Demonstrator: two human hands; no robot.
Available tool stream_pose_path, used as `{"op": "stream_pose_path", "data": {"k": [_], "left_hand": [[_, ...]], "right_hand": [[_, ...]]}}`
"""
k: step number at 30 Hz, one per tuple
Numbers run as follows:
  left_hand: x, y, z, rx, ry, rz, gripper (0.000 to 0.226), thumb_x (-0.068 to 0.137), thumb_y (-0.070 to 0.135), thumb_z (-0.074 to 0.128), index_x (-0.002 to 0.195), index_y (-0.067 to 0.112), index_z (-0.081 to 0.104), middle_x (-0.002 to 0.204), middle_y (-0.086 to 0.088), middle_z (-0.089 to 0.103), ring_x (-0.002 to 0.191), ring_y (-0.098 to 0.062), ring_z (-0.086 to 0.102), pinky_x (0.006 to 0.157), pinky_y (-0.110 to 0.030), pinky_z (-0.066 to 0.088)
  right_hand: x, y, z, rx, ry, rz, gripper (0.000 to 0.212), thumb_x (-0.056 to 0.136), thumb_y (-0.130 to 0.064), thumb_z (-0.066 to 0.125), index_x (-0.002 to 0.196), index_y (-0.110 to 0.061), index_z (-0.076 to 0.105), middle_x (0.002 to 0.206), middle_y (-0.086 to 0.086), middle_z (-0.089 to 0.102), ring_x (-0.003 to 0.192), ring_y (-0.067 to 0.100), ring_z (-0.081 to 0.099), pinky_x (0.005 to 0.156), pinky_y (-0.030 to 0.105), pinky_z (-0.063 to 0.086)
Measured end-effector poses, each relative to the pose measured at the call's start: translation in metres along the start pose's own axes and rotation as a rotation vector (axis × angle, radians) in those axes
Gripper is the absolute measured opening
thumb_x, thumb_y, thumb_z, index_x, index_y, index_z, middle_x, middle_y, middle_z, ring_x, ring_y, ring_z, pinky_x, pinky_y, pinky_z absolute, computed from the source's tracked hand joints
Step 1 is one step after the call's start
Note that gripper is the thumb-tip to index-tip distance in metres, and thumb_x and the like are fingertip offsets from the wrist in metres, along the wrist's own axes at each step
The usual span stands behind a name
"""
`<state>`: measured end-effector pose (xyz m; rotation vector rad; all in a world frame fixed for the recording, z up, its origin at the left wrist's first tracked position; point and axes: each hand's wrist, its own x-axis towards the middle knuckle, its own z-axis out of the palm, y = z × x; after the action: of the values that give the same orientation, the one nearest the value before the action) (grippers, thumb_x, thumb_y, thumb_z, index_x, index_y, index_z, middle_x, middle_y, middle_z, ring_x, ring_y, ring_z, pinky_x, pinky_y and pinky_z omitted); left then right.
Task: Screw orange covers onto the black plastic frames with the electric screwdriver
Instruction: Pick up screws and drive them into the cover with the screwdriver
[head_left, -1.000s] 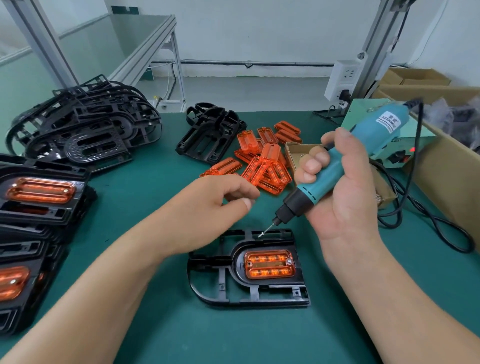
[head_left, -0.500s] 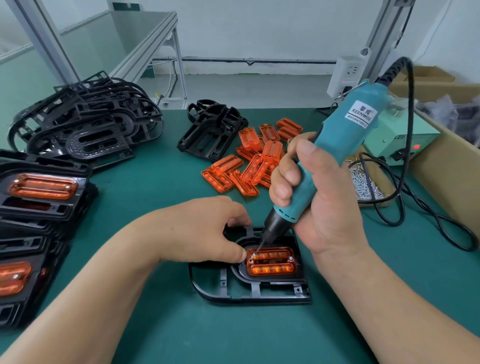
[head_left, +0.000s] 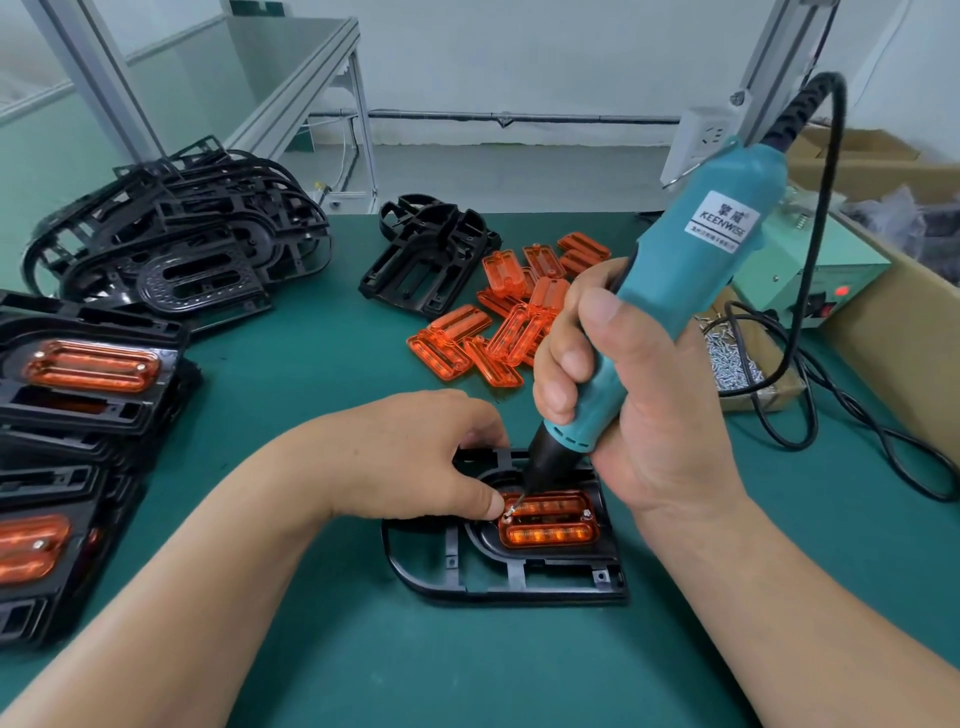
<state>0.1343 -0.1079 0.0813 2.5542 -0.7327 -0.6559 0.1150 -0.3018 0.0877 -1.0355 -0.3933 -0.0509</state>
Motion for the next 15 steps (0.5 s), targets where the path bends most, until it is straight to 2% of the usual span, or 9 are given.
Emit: {"op": "stream_pose_path", "data": {"k": [3,5,7,8,10,12,13,15], "left_hand": [[0.001,0.003,0.001,-0.030,-0.002,0.008,0.033,0.086,0.052,0.077,0.111,0.044,0.056,0.107,0.018,0.056,0.099,-0.002,0.055,0.089,-0.031,0.048],[0.002,0.004,0.001,-0.060,-0.012,0.002,0.035,0.087,0.049,0.078,0.115,0.041,0.058,0.113,0.014,0.061,0.106,-0.009,0.059,0.097,-0.040,0.051],[0.002,0.005,0.001,-0.069,-0.017,-0.002,0.041,0.087,0.046,0.078,0.122,0.039,0.059,0.123,0.013,0.064,0.115,-0.012,0.061,0.102,-0.041,0.050],[0.002,0.006,0.001,-0.079,-0.015,-0.003,0.036,0.087,0.044,0.079,0.118,0.041,0.059,0.122,0.015,0.065,0.114,-0.012,0.062,0.102,-0.039,0.050],[0.000,0.007,0.003,-0.100,-0.006,0.014,0.024,0.088,0.038,0.078,0.093,0.052,0.058,0.102,0.021,0.068,0.099,-0.002,0.063,0.089,-0.027,0.052],[-0.001,0.009,0.003,-0.085,-0.007,0.020,0.037,0.089,0.032,0.075,0.072,0.059,0.056,0.075,0.033,0.062,0.073,0.010,0.058,0.065,-0.014,0.044],[-0.001,0.009,0.004,-0.076,-0.010,0.018,0.042,0.089,0.032,0.074,0.069,0.063,0.054,0.071,0.038,0.058,0.067,0.012,0.055,0.060,-0.014,0.040],[-0.001,0.011,0.004,-0.083,-0.006,0.006,0.043,0.089,0.033,0.074,0.070,0.066,0.053,0.072,0.043,0.056,0.066,0.013,0.053,0.063,-0.019,0.040]], "right_hand": [[-0.002,-0.002,0.002,-0.043,-0.039,-0.021,0.017,0.094,-0.019,0.063,0.085,-0.014,0.050,0.066,0.007,0.042,0.048,0.023,0.048,0.052,0.029,0.041],[-0.004,-0.002,0.005,-0.083,-0.096,-0.052,0.022,0.095,-0.018,0.066,0.085,-0.013,0.047,0.066,0.007,0.043,0.048,0.023,0.050,0.053,0.029,0.042],[-0.006,-0.002,0.010,-0.106,-0.174,-0.083,0.027,0.097,-0.024,0.073,0.089,-0.014,0.050,0.066,0.006,0.046,0.048,0.026,0.051,0.055,0.030,0.044],[-0.008,-0.001,0.012,-0.127,-0.209,-0.092,0.027,0.098,-0.030,0.074,0.091,-0.014,0.053,0.066,0.004,0.050,0.048,0.028,0.051,0.056,0.030,0.044],[-0.011,0.000,0.018,-0.175,-0.251,-0.091,0.024,0.097,-0.036,0.074,0.095,-0.018,0.059,0.067,-0.001,0.058,0.048,0.030,0.051,0.057,0.031,0.044],[-0.013,0.003,0.021,-0.201,-0.264,-0.084,0.020,0.097,-0.036,0.075,0.099,-0.021,0.062,0.068,-0.004,0.060,0.050,0.028,0.054,0.056,0.032,0.045],[-0.014,0.004,0.022,-0.212,-0.265,-0.080,0.018,0.098,-0.035,0.074,0.100,-0.022,0.063,0.068,-0.005,0.060,0.050,0.026,0.055,0.056,0.032,0.045],[-0.013,0.005,0.024,-0.224,-0.267,-0.083,0.015,0.098,-0.034,0.074,0.100,-0.023,0.063,0.067,-0.005,0.060,0.050,0.025,0.055,0.056,0.033,0.045]]}}
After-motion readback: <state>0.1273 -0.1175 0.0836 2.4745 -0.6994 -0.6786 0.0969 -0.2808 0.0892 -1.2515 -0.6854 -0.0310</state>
